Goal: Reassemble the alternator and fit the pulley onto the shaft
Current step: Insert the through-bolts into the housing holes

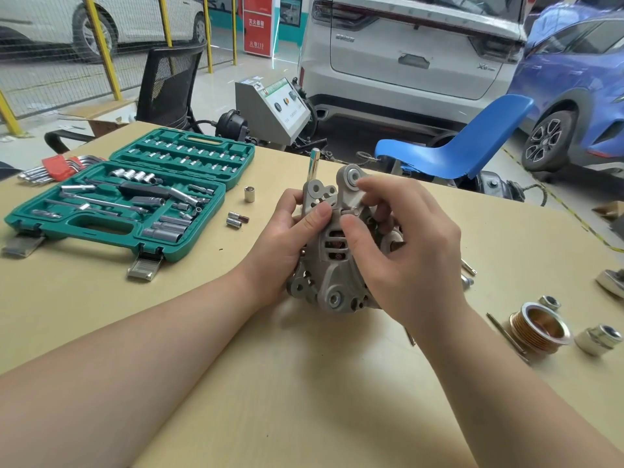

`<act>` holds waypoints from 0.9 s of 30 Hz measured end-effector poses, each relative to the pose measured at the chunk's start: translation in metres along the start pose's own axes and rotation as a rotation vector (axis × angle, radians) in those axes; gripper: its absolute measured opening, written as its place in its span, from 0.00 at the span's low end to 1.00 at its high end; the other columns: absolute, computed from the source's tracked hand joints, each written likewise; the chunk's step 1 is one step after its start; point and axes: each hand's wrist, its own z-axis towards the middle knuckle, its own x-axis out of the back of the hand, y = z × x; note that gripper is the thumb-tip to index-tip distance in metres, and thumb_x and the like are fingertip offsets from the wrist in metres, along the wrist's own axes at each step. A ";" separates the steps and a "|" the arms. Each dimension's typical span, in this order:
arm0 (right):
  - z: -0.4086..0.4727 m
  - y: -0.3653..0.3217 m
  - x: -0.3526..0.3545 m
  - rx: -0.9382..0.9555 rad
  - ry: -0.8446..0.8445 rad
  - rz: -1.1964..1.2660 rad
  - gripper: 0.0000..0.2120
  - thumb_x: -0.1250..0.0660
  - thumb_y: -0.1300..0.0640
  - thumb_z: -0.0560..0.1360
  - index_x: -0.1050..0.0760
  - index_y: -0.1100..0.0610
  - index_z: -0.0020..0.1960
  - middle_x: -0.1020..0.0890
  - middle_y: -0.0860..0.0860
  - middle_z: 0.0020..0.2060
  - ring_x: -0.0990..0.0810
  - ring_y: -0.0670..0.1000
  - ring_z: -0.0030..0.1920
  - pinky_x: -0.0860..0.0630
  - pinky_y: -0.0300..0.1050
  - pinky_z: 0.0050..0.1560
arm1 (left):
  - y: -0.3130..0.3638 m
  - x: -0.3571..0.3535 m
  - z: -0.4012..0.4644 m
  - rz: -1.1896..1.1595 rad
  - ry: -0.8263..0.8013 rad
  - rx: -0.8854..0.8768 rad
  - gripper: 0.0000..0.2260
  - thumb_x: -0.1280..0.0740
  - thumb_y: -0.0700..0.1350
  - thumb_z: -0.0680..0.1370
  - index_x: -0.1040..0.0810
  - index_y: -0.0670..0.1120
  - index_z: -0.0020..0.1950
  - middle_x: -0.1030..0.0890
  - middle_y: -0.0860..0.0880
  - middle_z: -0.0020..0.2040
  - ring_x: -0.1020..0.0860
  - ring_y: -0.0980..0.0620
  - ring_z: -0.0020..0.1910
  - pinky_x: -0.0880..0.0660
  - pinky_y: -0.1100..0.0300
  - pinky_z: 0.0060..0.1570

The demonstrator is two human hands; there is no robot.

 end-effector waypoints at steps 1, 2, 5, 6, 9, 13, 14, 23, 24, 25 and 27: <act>0.001 0.001 0.000 0.025 -0.014 -0.011 0.08 0.25 0.61 0.78 0.17 0.61 0.56 0.17 0.53 0.49 0.20 0.50 0.48 0.21 0.43 0.51 | 0.000 0.000 0.000 -0.002 0.001 -0.002 0.18 0.21 0.60 0.75 0.23 0.55 0.58 0.15 0.39 0.56 0.15 0.39 0.52 0.18 0.47 0.47; 0.001 0.002 0.000 0.036 -0.017 -0.022 0.06 0.26 0.63 0.78 0.16 0.61 0.54 0.17 0.54 0.50 0.19 0.51 0.49 0.21 0.44 0.51 | -0.001 -0.001 0.001 0.000 0.004 -0.006 0.19 0.21 0.61 0.74 0.23 0.56 0.57 0.15 0.39 0.56 0.15 0.39 0.52 0.18 0.47 0.47; 0.002 0.002 -0.004 0.006 0.023 -0.028 0.04 0.25 0.61 0.78 0.16 0.62 0.49 0.17 0.55 0.48 0.18 0.53 0.48 0.21 0.46 0.50 | -0.001 0.000 0.001 -0.006 0.007 -0.015 0.17 0.21 0.61 0.74 0.22 0.57 0.56 0.15 0.39 0.56 0.14 0.40 0.52 0.18 0.47 0.48; 0.002 0.002 -0.005 -0.002 0.033 -0.026 0.05 0.25 0.60 0.79 0.16 0.63 0.48 0.17 0.55 0.47 0.18 0.53 0.48 0.20 0.47 0.49 | -0.001 0.001 0.002 -0.005 0.004 -0.012 0.17 0.21 0.61 0.74 0.22 0.57 0.56 0.15 0.39 0.56 0.14 0.39 0.52 0.18 0.47 0.47; 0.001 0.002 -0.006 0.016 0.045 -0.037 0.06 0.26 0.60 0.79 0.17 0.63 0.47 0.17 0.56 0.46 0.18 0.54 0.48 0.20 0.48 0.49 | -0.001 0.001 0.001 -0.001 0.004 -0.011 0.15 0.21 0.61 0.75 0.22 0.58 0.55 0.14 0.40 0.55 0.14 0.40 0.52 0.18 0.47 0.47; 0.000 0.004 -0.007 0.045 0.055 -0.030 0.04 0.26 0.63 0.79 0.17 0.65 0.47 0.17 0.57 0.47 0.18 0.56 0.48 0.20 0.51 0.51 | -0.001 -0.001 0.001 -0.008 0.007 -0.011 0.15 0.21 0.60 0.75 0.22 0.57 0.55 0.15 0.40 0.55 0.14 0.41 0.51 0.18 0.48 0.46; 0.000 0.004 -0.007 0.049 0.060 -0.024 0.04 0.26 0.64 0.79 0.17 0.65 0.47 0.17 0.57 0.47 0.18 0.57 0.48 0.20 0.53 0.51 | -0.001 -0.001 0.001 -0.005 0.008 -0.009 0.16 0.21 0.61 0.75 0.22 0.57 0.55 0.15 0.40 0.55 0.14 0.41 0.51 0.18 0.48 0.46; 0.005 0.006 0.006 0.053 -0.046 -0.043 0.15 0.25 0.55 0.80 0.17 0.64 0.61 0.16 0.55 0.55 0.17 0.54 0.54 0.19 0.51 0.56 | 0.000 -0.002 0.003 -0.051 -0.107 0.080 0.46 0.23 0.65 0.73 0.37 0.47 0.83 0.24 0.36 0.74 0.23 0.33 0.71 0.22 0.37 0.63; 0.006 0.010 0.014 0.030 -0.041 -0.027 0.15 0.27 0.54 0.81 0.18 0.64 0.62 0.16 0.54 0.54 0.17 0.53 0.53 0.19 0.50 0.56 | -0.001 -0.002 0.003 -0.046 -0.120 0.085 0.47 0.23 0.66 0.72 0.37 0.45 0.83 0.25 0.35 0.75 0.24 0.31 0.72 0.23 0.35 0.66; 0.008 0.017 0.024 0.000 -0.015 -0.019 0.13 0.28 0.55 0.82 0.17 0.63 0.61 0.15 0.53 0.52 0.17 0.52 0.51 0.19 0.50 0.54 | -0.001 -0.003 0.004 -0.047 -0.115 0.084 0.49 0.22 0.66 0.71 0.37 0.44 0.83 0.25 0.35 0.75 0.23 0.31 0.71 0.23 0.35 0.66; 0.008 0.035 0.047 -0.086 0.048 -0.047 0.08 0.30 0.56 0.82 0.17 0.60 0.55 0.15 0.50 0.45 0.18 0.50 0.45 0.20 0.49 0.49 | 0.000 -0.003 0.006 -0.035 -0.075 0.094 0.53 0.18 0.65 0.66 0.37 0.42 0.82 0.22 0.35 0.72 0.21 0.32 0.68 0.20 0.37 0.63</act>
